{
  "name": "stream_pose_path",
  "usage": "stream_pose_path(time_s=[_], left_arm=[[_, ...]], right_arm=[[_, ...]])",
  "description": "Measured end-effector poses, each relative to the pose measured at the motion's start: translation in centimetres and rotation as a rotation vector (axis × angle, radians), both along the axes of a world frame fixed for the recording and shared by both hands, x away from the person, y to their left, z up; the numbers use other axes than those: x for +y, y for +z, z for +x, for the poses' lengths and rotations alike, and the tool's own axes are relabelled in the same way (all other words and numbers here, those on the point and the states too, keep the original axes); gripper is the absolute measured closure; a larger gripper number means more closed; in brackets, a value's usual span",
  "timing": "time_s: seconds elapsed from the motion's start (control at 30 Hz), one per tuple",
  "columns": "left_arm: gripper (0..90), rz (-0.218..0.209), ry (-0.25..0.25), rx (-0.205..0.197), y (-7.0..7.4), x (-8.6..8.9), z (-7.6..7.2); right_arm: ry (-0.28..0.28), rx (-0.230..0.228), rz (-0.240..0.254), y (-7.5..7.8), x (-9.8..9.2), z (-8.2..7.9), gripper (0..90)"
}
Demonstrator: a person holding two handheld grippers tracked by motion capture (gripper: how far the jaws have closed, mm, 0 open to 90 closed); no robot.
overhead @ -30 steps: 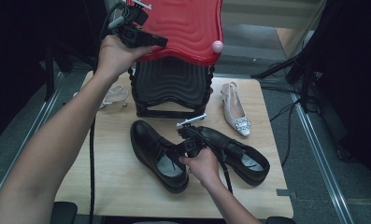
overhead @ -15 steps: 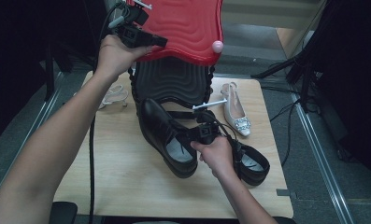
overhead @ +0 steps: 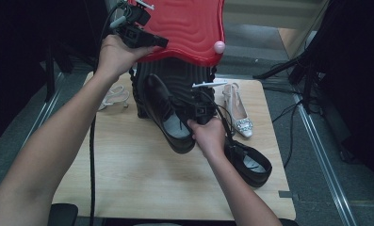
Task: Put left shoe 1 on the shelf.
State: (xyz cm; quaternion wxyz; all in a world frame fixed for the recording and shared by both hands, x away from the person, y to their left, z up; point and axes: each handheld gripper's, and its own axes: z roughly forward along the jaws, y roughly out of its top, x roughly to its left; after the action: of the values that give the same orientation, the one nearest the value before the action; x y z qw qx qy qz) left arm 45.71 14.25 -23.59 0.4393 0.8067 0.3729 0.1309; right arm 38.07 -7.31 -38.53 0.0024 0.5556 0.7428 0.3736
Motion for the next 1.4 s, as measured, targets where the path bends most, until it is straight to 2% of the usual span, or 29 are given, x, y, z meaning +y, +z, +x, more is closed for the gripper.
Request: stream_pose_path(time_s=[0.07, 0.13, 0.17, 0.37, 0.57, 0.63, 0.67, 0.77, 0.83, 0.97, 1.0, 1.13, 1.17, 1.27, 1.37, 1.4], left_arm=[[90.0, 0.000, 0.000, 0.001, 0.0, 0.0, 0.0], [90.0, 0.000, 0.000, 0.001, 0.0, 0.0, 0.0], [90.0, -0.001, -0.001, 0.001, 0.0, 0.0, 0.0], [90.0, -0.002, -0.007, 0.004, 0.0, 0.1, 0.1], [90.0, -0.007, -0.008, 0.002, -0.1, 0.1, 0.1], [90.0, -0.007, -0.008, 0.004, -0.1, 0.2, 0.1], [90.0, -0.007, -0.009, 0.004, -0.1, 0.2, 0.1], [90.0, -0.007, -0.009, 0.004, -0.1, 0.2, 0.1], [90.0, -0.007, -0.008, 0.003, -0.1, 0.2, 0.1], [90.0, -0.008, -0.009, 0.003, -0.1, 0.2, 0.1], [90.0, -0.008, -0.010, 0.002, -0.1, 0.2, 0.1], [90.0, -0.010, -0.008, 0.001, -0.1, 0.2, 0.1], [90.0, -0.009, -0.007, 0.001, -0.1, 0.2, 0.0], [90.0, -0.007, -0.004, 0.000, -0.1, 0.2, 0.0], [90.0, -0.005, -0.004, -0.001, -0.1, 0.2, 0.1], [90.0, -0.005, -0.003, -0.001, -0.1, 0.2, 0.0]], right_arm=[[-0.022, -0.018, 0.007, 0.1, 0.6, 0.9, 87.1], [-0.043, -0.017, 0.009, 0.2, 1.0, 1.2, 87.1], [-0.068, -0.025, 0.004, 0.2, 1.8, 2.2, 87.1], [-0.133, -0.054, -0.012, 0.1, 3.9, 4.1, 87.1], [-0.210, -0.078, 0.012, -0.1, 5.2, 5.2, 87.1], [-0.231, -0.105, 0.013, -0.1, 5.6, 5.4, 87.0], [-0.246, -0.095, 0.024, 0.0, 5.8, 5.6, 87.0], [-0.284, -0.108, 0.048, 0.1, 6.2, 6.0, 86.7], [-0.301, -0.121, 0.041, 0.1, 6.5, 6.1, 86.0], [-0.301, -0.144, 0.040, -0.1, 6.8, 6.1, 82.1], [-0.286, -0.152, 0.031, 0.0, 6.8, 6.0, 77.4], [-0.261, -0.150, 0.012, -0.1, 6.7, 6.0, 69.2], [-0.252, -0.151, -0.008, -0.1, 6.7, 5.9, 69.4], [-0.250, -0.152, -0.007, -0.3, 6.5, 5.8, 69.1], [-0.258, -0.146, 0.006, -0.3, 6.5, 5.9, 70.2], [-0.268, -0.140, 0.032, -0.3, 6.3, 5.9, 71.9]])
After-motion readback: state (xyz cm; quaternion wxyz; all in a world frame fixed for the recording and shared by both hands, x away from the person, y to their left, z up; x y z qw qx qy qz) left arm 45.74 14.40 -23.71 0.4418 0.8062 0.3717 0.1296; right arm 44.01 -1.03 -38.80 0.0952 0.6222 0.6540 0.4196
